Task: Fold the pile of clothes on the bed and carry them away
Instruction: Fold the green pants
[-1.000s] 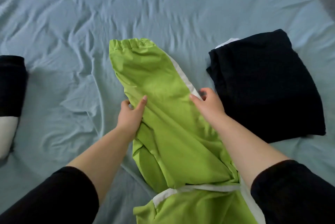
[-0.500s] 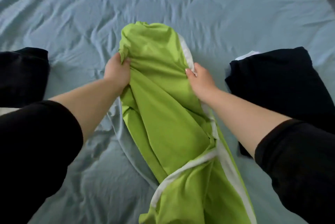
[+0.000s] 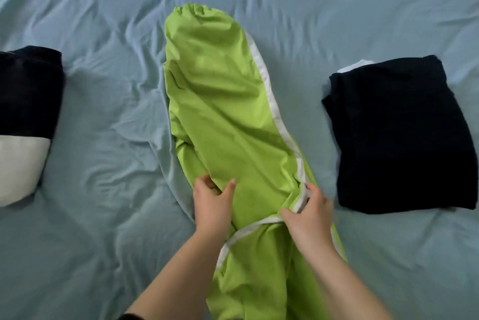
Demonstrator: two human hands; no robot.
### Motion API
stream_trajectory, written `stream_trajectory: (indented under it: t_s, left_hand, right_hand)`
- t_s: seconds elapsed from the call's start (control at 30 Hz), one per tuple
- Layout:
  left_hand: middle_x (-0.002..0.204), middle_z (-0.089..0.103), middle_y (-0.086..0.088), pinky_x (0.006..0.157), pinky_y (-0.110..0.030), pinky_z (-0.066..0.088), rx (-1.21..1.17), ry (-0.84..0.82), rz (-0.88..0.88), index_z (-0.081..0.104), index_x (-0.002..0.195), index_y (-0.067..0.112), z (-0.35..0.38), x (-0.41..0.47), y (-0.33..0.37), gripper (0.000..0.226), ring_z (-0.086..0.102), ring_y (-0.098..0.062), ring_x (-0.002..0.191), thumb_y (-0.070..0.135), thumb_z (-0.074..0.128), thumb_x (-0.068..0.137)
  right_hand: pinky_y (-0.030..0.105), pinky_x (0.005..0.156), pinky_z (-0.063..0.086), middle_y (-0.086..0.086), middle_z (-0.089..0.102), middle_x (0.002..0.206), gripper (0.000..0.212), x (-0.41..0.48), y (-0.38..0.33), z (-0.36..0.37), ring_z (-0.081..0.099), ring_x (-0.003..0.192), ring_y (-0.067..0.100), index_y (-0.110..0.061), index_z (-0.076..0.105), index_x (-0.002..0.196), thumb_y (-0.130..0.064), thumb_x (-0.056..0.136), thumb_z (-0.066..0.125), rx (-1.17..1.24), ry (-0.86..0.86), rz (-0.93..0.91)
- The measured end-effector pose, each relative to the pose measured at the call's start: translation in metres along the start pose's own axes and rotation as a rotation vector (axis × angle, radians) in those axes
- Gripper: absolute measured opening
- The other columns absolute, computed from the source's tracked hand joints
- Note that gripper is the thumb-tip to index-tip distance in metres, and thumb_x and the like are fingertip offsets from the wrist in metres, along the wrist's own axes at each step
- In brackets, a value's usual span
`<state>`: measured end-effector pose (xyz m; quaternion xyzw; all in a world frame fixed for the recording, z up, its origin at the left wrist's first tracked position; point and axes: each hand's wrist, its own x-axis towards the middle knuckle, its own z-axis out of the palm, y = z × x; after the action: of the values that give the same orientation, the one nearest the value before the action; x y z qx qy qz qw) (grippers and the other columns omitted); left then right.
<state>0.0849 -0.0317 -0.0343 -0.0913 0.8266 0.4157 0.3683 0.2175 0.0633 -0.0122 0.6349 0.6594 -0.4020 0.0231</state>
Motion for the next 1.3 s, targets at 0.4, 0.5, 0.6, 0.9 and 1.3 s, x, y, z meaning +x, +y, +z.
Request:
stream_trajectory:
  t_s: [0.4, 0.5, 0.6, 0.9, 1.3]
  left_hand:
    - [0.095, 0.075, 0.002, 0.060, -0.024, 0.055, -0.426, -0.242, -0.272, 0.064, 0.100, 0.020, -0.033, -0.027, -0.049, 0.013, 0.071, -0.012, 0.083, 0.031, 0.062, 0.093]
    - [0.103, 0.075, 0.001, 0.075, -0.030, 0.056, -0.387, -0.463, -0.356, 0.062, 0.114, 0.019, -0.022, -0.049, -0.063, 0.031, 0.072, -0.015, 0.094, 0.039, 0.063, 0.090]
    - [0.107, 0.074, -0.004, 0.084, -0.036, 0.056, -0.308, -0.569, -0.368, 0.061, 0.119, 0.009, -0.009, -0.085, -0.078, 0.037, 0.070, -0.021, 0.099, 0.027, 0.069, 0.087]
    - [0.113, 0.070, -0.013, 0.084, -0.037, 0.055, -0.178, -0.670, -0.281, 0.054, 0.123, 0.006, 0.013, -0.157, -0.102, 0.047, 0.066, -0.027, 0.102, -0.015, 0.060, 0.081]
    - [0.097, 0.068, -0.002, 0.062, -0.019, 0.054, 0.012, -0.426, -0.288, 0.063, 0.103, 0.009, 0.030, -0.156, -0.118, 0.013, 0.065, -0.015, 0.084, 0.018, 0.063, 0.093]
  right_hand:
    - [0.023, 0.045, 0.050, 0.003, 0.064, 0.065, 0.014, 0.009, 0.061, -0.065, 0.061, 0.052, 0.014, -0.017, 0.059, 0.082, -0.016, 0.095, 0.053, 0.616, -0.238, 0.533]
    - [0.033, 0.071, 0.050, 0.001, 0.071, 0.079, 0.029, -0.006, 0.078, -0.080, 0.069, 0.074, 0.018, -0.021, 0.060, 0.097, -0.048, 0.088, 0.062, 0.440, -0.469, 0.556]
    - [0.041, 0.084, 0.049, 0.000, 0.072, 0.098, 0.059, -0.034, 0.091, -0.088, 0.067, 0.094, 0.020, -0.023, 0.059, 0.108, -0.066, 0.069, 0.068, 0.422, -0.551, 0.544]
    - [0.042, 0.089, 0.055, -0.001, 0.066, 0.109, 0.047, -0.096, 0.111, -0.046, 0.064, 0.100, 0.018, -0.026, 0.054, 0.119, -0.017, 0.075, 0.066, 0.571, -0.360, 0.309]
    - [0.025, 0.062, 0.042, 0.001, 0.061, 0.092, 0.032, -0.065, 0.139, -0.090, 0.059, 0.086, 0.019, -0.015, 0.055, 0.097, -0.038, 0.081, 0.070, 0.031, -0.344, 0.233]
